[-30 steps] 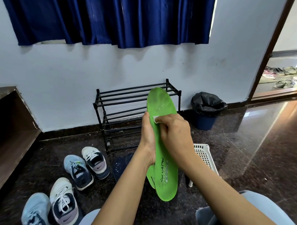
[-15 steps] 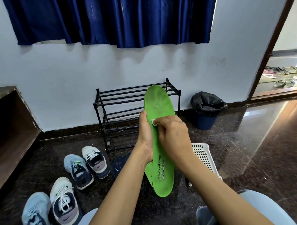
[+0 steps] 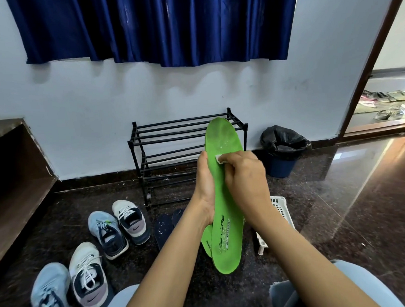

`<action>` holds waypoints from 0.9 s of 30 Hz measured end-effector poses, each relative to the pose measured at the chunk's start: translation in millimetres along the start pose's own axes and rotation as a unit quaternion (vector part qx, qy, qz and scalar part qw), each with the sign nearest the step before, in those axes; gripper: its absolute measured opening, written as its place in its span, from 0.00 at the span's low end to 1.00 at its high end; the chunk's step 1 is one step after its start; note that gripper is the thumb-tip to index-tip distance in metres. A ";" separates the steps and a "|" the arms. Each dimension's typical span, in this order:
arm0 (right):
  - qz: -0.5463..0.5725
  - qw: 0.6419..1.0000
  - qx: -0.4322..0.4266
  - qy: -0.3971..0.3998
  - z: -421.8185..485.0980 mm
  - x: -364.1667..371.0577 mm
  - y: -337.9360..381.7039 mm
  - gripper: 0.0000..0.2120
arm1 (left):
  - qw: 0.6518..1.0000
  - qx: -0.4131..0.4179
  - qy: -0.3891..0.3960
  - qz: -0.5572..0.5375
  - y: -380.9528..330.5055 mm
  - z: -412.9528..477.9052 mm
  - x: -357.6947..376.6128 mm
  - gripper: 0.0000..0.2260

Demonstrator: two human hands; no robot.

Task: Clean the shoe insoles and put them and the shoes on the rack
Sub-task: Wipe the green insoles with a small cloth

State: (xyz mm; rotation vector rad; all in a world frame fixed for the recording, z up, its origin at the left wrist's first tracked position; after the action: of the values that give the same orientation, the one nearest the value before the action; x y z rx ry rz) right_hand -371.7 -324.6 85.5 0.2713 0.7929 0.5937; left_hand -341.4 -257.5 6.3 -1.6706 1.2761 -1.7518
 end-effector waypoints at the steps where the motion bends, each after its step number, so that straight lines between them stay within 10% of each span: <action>1: 0.007 1.000 0.004 -0.005 1.1 -2.3 -3.1 0.10 | 1.000 -0.005 0.001 0.000 1.8 -0.5 1.7 0.30; 27: -0.018 1.000 0.011 0.007 -9.9 3.0 -11.4 0.10 | 1.000 -0.015 0.010 0.016 1.9 0.2 1.3 0.31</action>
State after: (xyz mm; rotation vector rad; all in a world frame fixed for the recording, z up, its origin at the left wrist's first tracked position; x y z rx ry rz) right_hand -372.8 -331.9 72.0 0.2740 0.8164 0.5543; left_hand -342.1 -259.6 5.5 -1.6443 1.3376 -1.7440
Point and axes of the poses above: each hand's wrist, its own z-axis towards the middle knuckle, its own x-axis out of the palm, y = z × x, the point moved 8 cm from there along z, towards the middle knuckle, and after that the axes turned 6 degrees about y, right-handed, at the moved point
